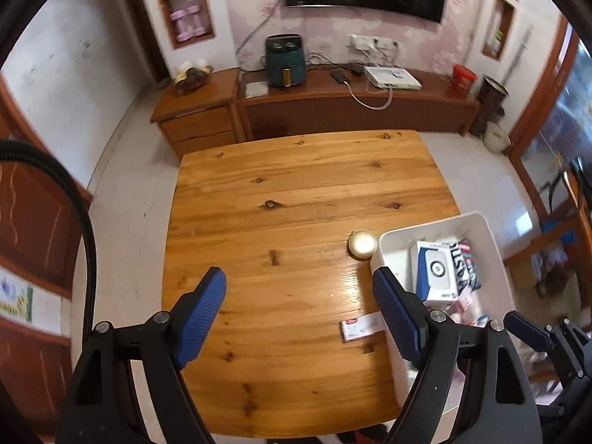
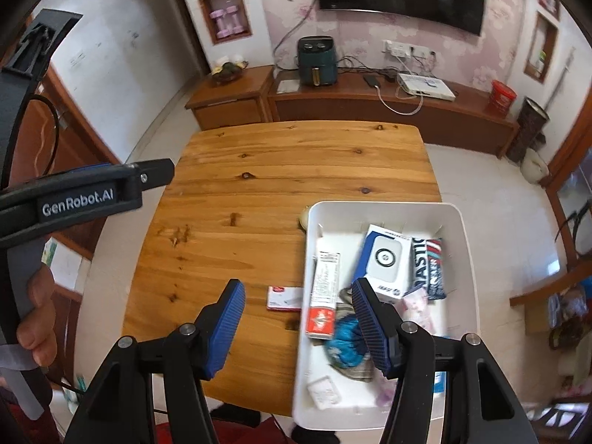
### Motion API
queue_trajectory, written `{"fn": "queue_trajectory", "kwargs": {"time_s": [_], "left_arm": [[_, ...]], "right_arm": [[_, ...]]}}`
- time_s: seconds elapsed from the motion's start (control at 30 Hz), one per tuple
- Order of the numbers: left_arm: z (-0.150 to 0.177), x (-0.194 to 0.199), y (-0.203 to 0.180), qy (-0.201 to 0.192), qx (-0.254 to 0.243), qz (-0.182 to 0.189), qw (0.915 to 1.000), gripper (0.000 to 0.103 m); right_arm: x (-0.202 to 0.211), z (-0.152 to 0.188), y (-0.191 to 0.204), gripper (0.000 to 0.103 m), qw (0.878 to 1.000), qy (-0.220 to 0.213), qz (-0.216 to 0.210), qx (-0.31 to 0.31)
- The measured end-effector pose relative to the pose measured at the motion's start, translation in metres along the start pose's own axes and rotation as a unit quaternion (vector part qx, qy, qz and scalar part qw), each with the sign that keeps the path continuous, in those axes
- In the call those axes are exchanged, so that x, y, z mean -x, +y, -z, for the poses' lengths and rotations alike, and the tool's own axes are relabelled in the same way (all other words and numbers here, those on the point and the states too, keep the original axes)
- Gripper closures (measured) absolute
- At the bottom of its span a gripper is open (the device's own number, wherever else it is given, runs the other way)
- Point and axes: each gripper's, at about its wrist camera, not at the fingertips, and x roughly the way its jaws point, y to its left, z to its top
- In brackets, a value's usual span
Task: Organize objects
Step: 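Withdraw both tools toward the gold compact and small white-red box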
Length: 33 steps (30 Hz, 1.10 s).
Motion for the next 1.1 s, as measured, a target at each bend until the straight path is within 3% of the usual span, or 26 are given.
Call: {"fn": "queue_trajectory", "kwargs": {"time_s": [0.2,0.4,0.6,0.77,0.93,1.03,1.1], "left_arm": [[-0.014,-0.029,0.007,0.011,-0.093,0.029,0.9952,0.019],[-0.029,-0.076,0.01,0.028,-0.188,0.074,0.9789,0.019],[-0.028,-0.12,0.004,0.04,-0.295,0.119,0.9471,0.019],[-0.014,-0.156,-0.019,0.037,-0.401,0.132,0.9055,0.019],[-0.002,-0.192,-0.037,0.053,-0.462,0.172,0.8686,0.019],[0.001,-0.21,-0.048,0.066,-0.48,0.194,0.8528,0.019],[-0.001,-0.221,-0.052,0.07,-0.485,0.198,0.8492,0.014]], "right_arm": [[-0.023,0.004,0.027,0.036,0.998,-0.002,0.021,-0.057],[-0.064,0.015,0.042,0.036,0.989,0.013,0.036,-0.141],[-0.103,0.034,0.055,0.032,0.976,0.014,0.056,-0.209],[-0.126,0.047,0.068,0.03,0.967,0.004,0.092,-0.237],[-0.152,0.055,0.071,0.03,0.957,0.0,0.127,-0.26],[-0.17,0.064,0.066,0.03,0.945,-0.002,0.129,-0.299],[-0.177,0.067,0.066,0.03,0.939,-0.012,0.142,-0.313]]}}
